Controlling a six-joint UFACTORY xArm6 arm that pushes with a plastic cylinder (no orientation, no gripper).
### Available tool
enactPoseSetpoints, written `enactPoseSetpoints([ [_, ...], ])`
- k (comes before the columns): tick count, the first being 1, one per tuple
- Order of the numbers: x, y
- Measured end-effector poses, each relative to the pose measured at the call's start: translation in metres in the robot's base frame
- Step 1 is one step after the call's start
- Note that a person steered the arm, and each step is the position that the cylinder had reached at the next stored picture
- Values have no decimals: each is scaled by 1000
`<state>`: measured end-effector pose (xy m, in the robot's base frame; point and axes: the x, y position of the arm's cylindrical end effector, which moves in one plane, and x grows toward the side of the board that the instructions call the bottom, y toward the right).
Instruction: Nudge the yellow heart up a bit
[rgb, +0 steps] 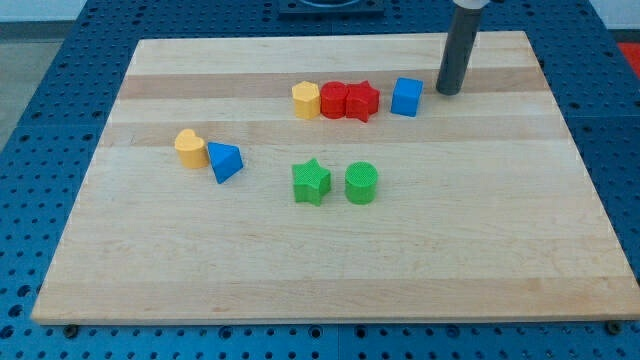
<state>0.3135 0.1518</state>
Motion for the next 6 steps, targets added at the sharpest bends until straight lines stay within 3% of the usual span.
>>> enactPoseSetpoints([
  [6,0,-44],
])
